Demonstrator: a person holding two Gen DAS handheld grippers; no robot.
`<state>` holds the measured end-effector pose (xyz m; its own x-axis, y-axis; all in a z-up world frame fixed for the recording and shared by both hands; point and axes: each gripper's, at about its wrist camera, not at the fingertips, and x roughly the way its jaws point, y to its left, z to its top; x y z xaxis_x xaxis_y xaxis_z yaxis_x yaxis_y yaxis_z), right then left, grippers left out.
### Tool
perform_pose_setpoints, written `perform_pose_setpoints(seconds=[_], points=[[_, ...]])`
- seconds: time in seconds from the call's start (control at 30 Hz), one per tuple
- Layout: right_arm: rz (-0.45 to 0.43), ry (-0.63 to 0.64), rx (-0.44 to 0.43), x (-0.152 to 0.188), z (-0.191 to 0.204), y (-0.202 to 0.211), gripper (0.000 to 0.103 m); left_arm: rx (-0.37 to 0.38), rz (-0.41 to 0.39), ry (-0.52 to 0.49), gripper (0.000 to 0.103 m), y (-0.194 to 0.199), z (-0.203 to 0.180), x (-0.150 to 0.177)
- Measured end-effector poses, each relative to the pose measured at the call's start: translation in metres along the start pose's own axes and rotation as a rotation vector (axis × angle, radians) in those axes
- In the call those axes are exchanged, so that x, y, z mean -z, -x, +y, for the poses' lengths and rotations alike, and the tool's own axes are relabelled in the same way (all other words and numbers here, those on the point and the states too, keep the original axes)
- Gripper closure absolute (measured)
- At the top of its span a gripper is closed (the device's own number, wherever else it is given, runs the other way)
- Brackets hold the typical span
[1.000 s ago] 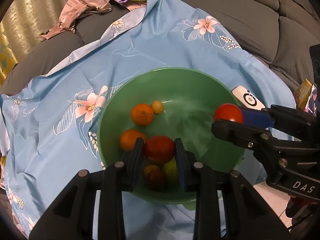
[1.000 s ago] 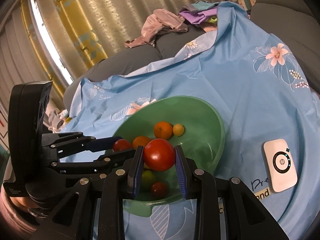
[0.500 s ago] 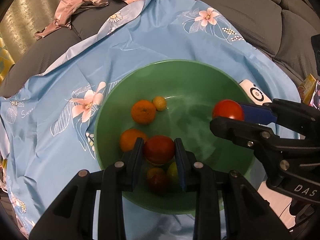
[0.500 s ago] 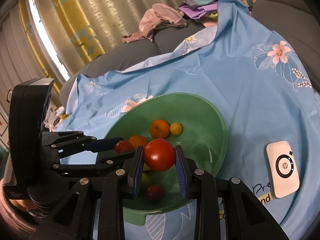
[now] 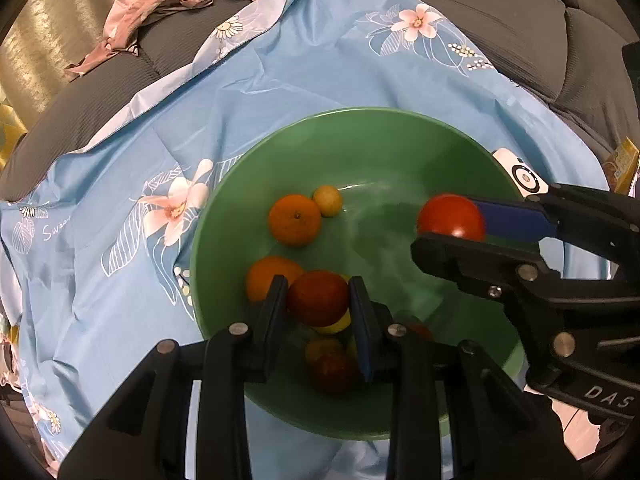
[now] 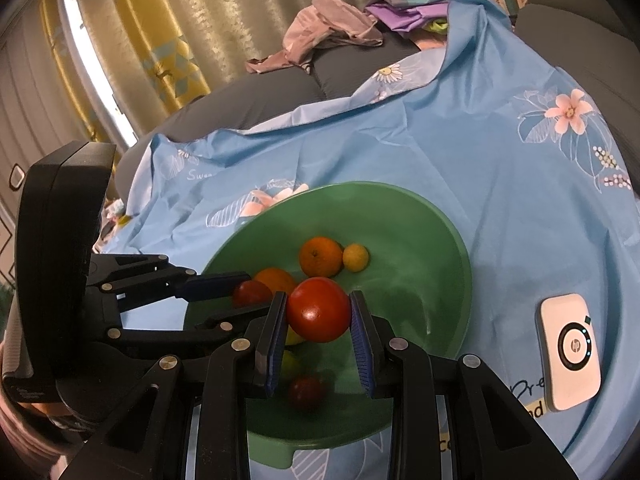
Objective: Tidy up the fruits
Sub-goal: 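Carry both tomatoes over the green bowl and lower them inside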
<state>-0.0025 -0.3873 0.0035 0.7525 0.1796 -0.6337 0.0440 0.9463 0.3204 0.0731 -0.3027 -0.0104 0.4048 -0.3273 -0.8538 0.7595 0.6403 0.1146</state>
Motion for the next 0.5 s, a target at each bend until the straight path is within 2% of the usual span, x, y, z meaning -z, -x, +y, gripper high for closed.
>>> perform_pose_setpoints(seconds=[0.5], points=[[0.024,0.021,0.029,-0.0037,0.0062,-0.0058,0.071,-0.004,0.009,-0.015,0.073,-0.004,0.0015,-0.0033]])
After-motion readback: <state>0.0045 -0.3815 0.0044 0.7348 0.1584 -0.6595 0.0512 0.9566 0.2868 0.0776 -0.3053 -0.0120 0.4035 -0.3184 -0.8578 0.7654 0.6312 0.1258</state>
